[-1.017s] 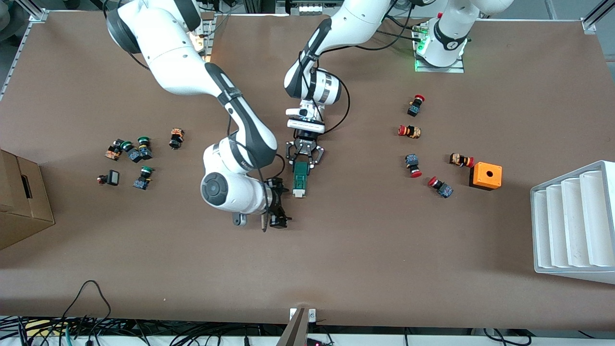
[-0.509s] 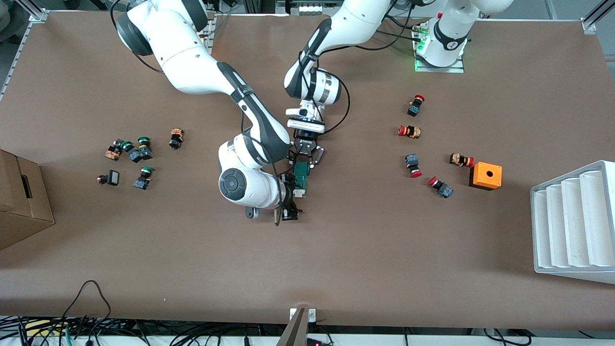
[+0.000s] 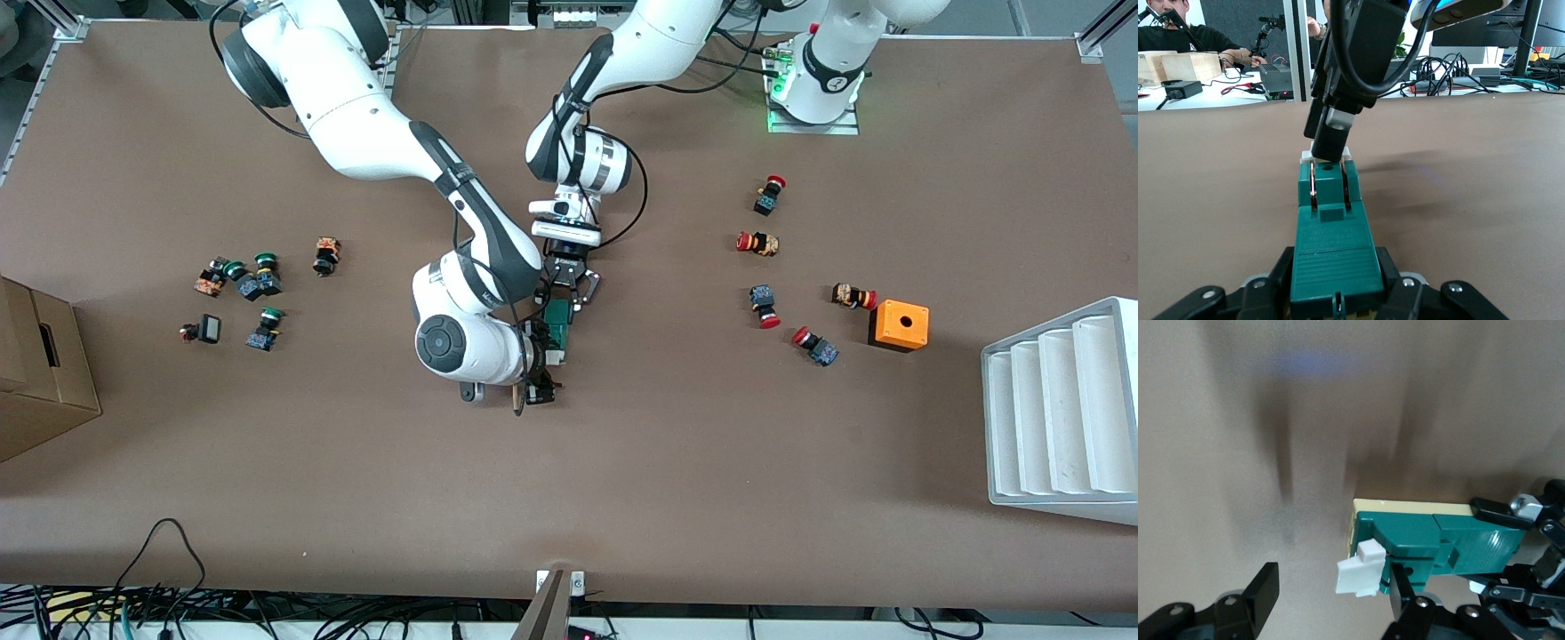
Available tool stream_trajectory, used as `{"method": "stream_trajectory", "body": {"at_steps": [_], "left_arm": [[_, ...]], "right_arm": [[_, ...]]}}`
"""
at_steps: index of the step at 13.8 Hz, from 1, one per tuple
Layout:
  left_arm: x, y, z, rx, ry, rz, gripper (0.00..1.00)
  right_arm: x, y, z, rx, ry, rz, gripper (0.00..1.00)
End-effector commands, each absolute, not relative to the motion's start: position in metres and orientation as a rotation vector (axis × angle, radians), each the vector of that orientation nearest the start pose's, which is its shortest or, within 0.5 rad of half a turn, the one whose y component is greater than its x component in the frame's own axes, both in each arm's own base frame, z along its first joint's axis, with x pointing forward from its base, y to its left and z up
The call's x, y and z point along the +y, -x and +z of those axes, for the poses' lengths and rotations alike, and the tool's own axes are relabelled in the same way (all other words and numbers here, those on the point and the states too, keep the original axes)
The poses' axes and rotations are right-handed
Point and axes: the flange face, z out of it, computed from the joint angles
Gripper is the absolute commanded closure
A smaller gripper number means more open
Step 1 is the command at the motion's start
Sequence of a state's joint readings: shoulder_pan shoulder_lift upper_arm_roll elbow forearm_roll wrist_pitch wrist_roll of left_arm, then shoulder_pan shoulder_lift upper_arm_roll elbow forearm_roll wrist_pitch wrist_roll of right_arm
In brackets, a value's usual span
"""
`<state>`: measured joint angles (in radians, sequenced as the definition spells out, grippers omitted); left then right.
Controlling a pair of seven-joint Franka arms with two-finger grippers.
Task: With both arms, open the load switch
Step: 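Grasp the white switch handle with the right gripper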
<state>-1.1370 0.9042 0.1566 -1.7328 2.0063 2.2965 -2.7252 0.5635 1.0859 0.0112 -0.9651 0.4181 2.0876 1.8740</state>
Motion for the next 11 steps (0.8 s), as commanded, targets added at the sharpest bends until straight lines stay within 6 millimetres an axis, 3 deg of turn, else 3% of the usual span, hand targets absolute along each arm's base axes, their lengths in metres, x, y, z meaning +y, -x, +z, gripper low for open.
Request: {"method": "stream_trajectory", "body": {"at_steps": [1, 4, 11], "left_arm": [[-0.519, -0.368, 0.048, 0.175, 2.672, -1.896, 0.55], [-0.519, -0.368, 0.048, 0.171, 2.674, -1.897, 0.55], [-0.519, -0.368, 0.046, 0.176, 2.674, -1.896, 0.55]], "right_arm": [[0.456, -0.650, 0.203, 2.045, 2.115, 0.535, 0.35], [0.457, -0.647, 0.201, 2.060, 2.116, 0.539, 0.46], [0.459, -0.641, 0.195, 2.079, 2.139, 0.553, 0.58]]}}
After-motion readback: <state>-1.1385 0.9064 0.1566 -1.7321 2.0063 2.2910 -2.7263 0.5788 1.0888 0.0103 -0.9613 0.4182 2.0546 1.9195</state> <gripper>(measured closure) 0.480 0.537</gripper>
